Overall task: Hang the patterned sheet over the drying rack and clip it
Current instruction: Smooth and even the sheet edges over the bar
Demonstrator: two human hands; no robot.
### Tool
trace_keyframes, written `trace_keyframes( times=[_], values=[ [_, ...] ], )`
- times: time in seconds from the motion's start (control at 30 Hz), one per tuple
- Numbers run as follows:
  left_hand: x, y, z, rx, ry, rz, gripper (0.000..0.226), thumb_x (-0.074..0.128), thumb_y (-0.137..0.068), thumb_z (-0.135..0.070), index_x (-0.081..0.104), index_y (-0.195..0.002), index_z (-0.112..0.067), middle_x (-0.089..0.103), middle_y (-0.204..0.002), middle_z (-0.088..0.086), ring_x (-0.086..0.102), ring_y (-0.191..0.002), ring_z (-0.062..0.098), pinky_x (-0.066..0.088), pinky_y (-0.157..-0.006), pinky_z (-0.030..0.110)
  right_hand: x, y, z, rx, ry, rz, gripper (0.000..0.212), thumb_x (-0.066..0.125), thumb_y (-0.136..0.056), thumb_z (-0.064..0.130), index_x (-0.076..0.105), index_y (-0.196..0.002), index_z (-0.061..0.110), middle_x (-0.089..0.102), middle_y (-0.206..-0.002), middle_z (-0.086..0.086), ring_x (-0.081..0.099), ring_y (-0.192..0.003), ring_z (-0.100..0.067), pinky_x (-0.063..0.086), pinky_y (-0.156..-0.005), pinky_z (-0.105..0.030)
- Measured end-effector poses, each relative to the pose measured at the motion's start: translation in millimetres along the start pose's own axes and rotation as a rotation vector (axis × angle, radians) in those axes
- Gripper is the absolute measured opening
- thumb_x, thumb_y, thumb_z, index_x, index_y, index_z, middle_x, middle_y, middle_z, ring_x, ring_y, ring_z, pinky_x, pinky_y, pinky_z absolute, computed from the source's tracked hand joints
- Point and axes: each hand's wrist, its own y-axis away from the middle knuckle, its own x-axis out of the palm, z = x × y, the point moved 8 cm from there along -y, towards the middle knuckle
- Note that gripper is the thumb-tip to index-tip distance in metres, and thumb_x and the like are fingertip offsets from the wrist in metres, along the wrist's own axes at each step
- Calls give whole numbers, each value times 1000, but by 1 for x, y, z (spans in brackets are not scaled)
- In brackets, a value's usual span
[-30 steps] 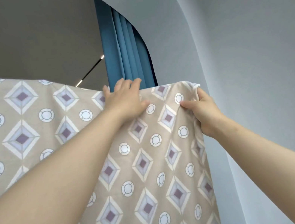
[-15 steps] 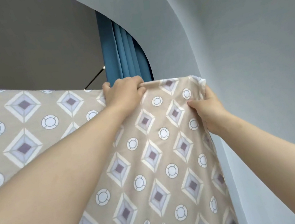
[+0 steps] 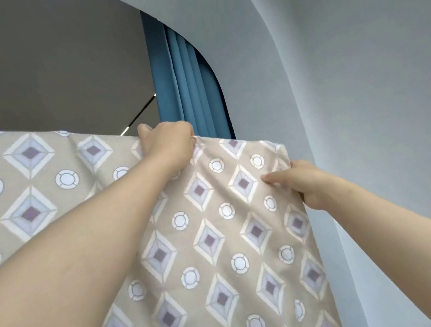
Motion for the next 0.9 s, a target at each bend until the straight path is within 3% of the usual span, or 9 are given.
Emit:
trace_keyframes(
  times=[0.07, 0.1, 0.2, 0.3, 0.43, 0.57, 0.7, 0.8, 0.9],
  values=[
    [-5, 2, -2, -6, 8, -78, 25, 40, -91, -10, 63, -95, -21, 67, -91, 0, 55, -93, 24, 20, -76, 36, 11, 3, -19, 80, 108, 125, 38, 74, -78, 15, 61, -113, 8, 71, -102, -10, 68, -93, -28, 54, -90, -42],
    [-4, 5, -2, -2, 17, -87, 24, 40, -92, -12, 62, -96, -21, 66, -94, 0, 53, -95, 24, 22, -78, 37, 15, 4, -26, 93, 146, 151, 34, 75, -78, 15, 62, -109, 9, 72, -100, -10, 69, -92, -27, 55, -88, -41],
    [-7, 17, -5, 47, 18, -140, 19, 44, -92, -17, 60, -101, -23, 60, -106, 1, 44, -107, 25, 24, -87, 39, 16, 1, -31, 67, 155, 44, 12, 69, -83, 12, 58, -88, 11, 64, -79, -6, 62, -67, -19, 54, -57, -27],
    [-11, 45, -15, 184, 25, -245, 27, 51, -88, -18, 57, -114, -21, 53, -117, 5, 41, -113, 28, 25, -89, 40, 13, -8, -32, 54, 80, -102, 11, 60, -88, 8, 51, -83, 10, 53, -71, -7, 49, -55, -17, 48, -46, -28],
    [25, 79, -16, 317, -111, -11, 42, 51, -87, -37, 47, -128, -29, 40, -135, 1, 32, -127, 26, 24, -99, 39, 40, -9, -47, 150, -130, -53, 7, 46, -96, 7, 48, -89, 5, 44, -64, -9, 52, -52, -21, 53, -36, -30],
    [43, 92, 8, 277, -313, 103, 42, 45, -88, -42, 46, -127, -27, 37, -139, 3, 27, -132, 24, 18, -107, 44, 79, -15, -57, 171, -330, 21, 24, 33, -96, 5, 53, -109, 3, 57, -77, -15, 62, -75, -29, 57, -50, -37],
    [30, 86, 26, 252, -382, 96, 45, 42, -91, -41, 44, -133, -27, 33, -144, 6, 17, -140, 25, 7, -112, 54, 129, -20, -51, 189, -508, 131, 21, 38, -98, 20, 53, -109, 9, 57, -107, -12, 51, -106, -24, 49, -90, -49],
    [17, 76, 42, 175, -325, 35, 44, 42, -92, -42, 43, -135, -32, 25, -150, 4, 9, -143, 26, 2, -113, 52, 172, -22, -44, 180, -644, 274, 33, 40, -97, 33, 53, -117, 10, 54, -129, -10, 49, -121, -21, 46, -93, -52],
    [20, 68, 53, 124, -326, 63, 43, 41, -91, -44, 43, -133, -31, 28, -149, 6, 14, -141, 31, 0, -113, 53, 206, -22, -58, 245, -567, 395, 44, 33, -95, 52, 58, -105, 17, 61, -119, -5, 54, -113, -23, 44, -94, -55]
  ],
)
